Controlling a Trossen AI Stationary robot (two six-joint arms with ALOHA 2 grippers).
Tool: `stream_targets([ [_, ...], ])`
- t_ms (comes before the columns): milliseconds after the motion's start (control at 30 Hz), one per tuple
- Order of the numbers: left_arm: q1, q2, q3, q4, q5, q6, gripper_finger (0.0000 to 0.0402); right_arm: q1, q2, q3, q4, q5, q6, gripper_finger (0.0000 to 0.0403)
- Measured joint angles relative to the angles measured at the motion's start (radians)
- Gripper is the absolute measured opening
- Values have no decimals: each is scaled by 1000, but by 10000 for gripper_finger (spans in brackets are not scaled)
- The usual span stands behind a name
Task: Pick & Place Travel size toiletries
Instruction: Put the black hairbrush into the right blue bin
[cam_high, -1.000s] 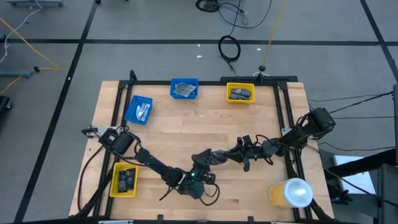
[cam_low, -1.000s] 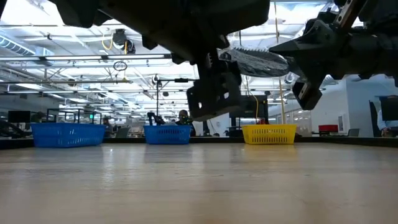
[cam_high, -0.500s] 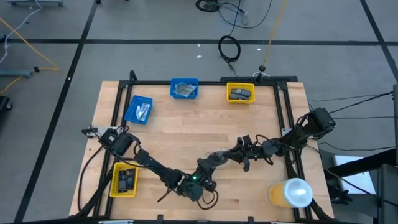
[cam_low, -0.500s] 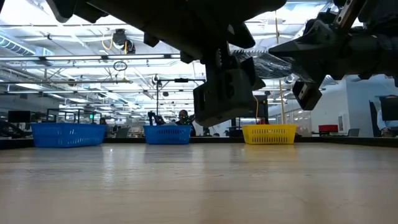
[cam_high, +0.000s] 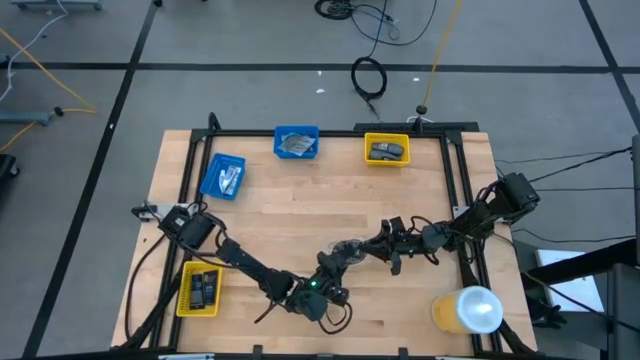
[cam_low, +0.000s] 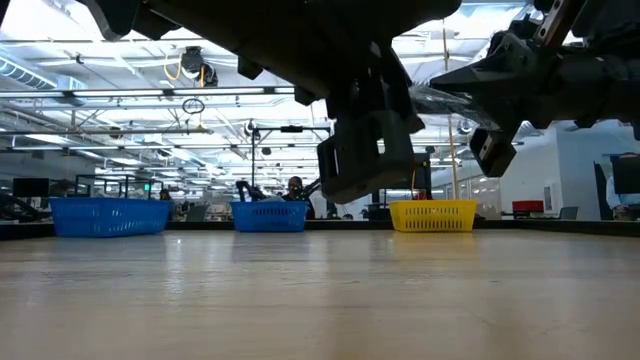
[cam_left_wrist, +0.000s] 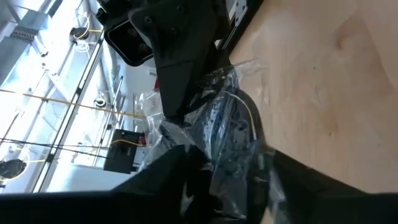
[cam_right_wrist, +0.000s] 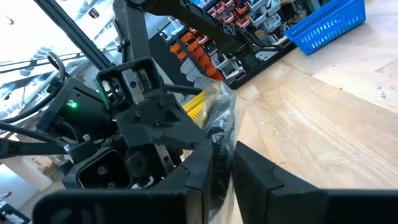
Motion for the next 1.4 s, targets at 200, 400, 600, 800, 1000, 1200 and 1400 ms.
stream_targets([
  [200,-14,0,0,1,-7,-2,87,1,0,0,0,-1,-15,68],
  [400,-38,-2,0,3,-80,-6,22,2,-56,-34,0,-7,-39,126],
  [600,-43,-2,0,1,-267,-26,22,5,-220,-152,5,-30,-81,161],
  [800,33,-2,0,-36,-327,-9,57,44,-322,-228,8,46,-101,161],
  [1000,193,-22,0,-239,-302,-104,30,67,-331,-231,4,53,-118,159],
  [1200,365,-152,0,-636,-117,-419,14,67,-330,-231,3,55,-121,161],
  [1400,569,-281,0,-1037,202,-724,40,67,-330,-232,-3,55,-120,158],
])
